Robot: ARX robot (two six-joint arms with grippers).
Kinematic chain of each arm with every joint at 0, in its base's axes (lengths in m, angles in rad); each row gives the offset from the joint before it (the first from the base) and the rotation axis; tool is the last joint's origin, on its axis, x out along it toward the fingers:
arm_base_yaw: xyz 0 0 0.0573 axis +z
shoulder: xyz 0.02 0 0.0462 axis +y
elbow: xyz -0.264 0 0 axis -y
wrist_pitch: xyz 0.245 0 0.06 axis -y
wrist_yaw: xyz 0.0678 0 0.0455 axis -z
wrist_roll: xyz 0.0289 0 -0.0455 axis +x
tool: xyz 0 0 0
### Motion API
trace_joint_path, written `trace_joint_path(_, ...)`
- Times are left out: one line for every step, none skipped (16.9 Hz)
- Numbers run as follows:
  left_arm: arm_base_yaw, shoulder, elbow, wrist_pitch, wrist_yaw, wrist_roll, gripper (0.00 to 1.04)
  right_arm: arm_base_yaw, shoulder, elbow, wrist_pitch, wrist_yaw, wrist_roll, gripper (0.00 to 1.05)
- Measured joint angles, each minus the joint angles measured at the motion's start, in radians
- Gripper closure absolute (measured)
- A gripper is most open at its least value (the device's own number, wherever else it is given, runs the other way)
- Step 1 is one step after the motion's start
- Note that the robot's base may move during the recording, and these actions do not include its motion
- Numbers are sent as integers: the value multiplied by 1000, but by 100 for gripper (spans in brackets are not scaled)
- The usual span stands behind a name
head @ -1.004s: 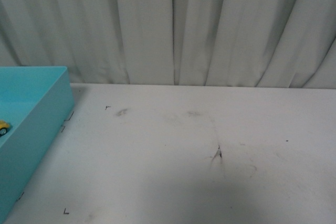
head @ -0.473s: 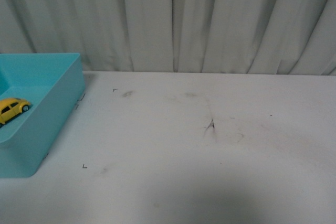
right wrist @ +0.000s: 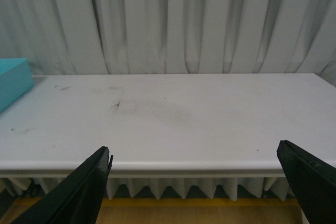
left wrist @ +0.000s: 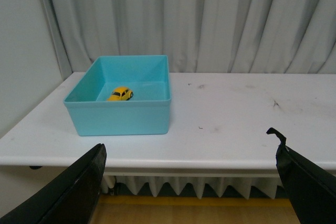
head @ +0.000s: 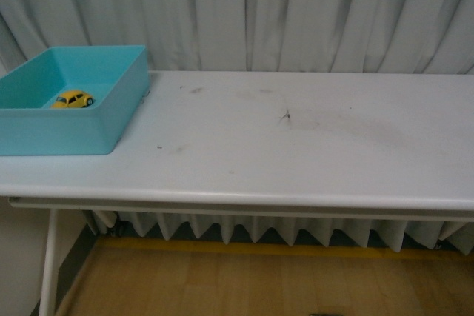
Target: Wind up and store yellow beetle toy
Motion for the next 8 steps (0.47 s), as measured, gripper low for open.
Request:
trace_joint_path(0, 0, 0, 0, 0, 0, 7, 0, 0, 0, 0, 0, 0, 7)
trace_joint_path(0, 0, 0, 0, 0, 0, 7, 0, 0, 0, 0, 0, 0, 7)
trace_joint_path(0, 0, 0, 0, 0, 0, 7, 0, 0, 0, 0, 0, 0, 7)
trace_joint_path(0, 0, 0, 0, 0, 0, 7, 0, 0, 0, 0, 0, 0, 7)
trace_joint_path(0, 0, 0, 0, 0, 0, 7, 0, 0, 0, 0, 0, 0, 7)
trace_joint_path(0, 0, 0, 0, 0, 0, 7, 0, 0, 0, 0, 0, 0, 7)
trace_joint_path(0, 0, 0, 0, 0, 0, 7, 0, 0, 0, 0, 0, 0, 7)
trace_joint_path(0, 0, 0, 0, 0, 0, 7, 0, 0, 0, 0, 0, 0, 7)
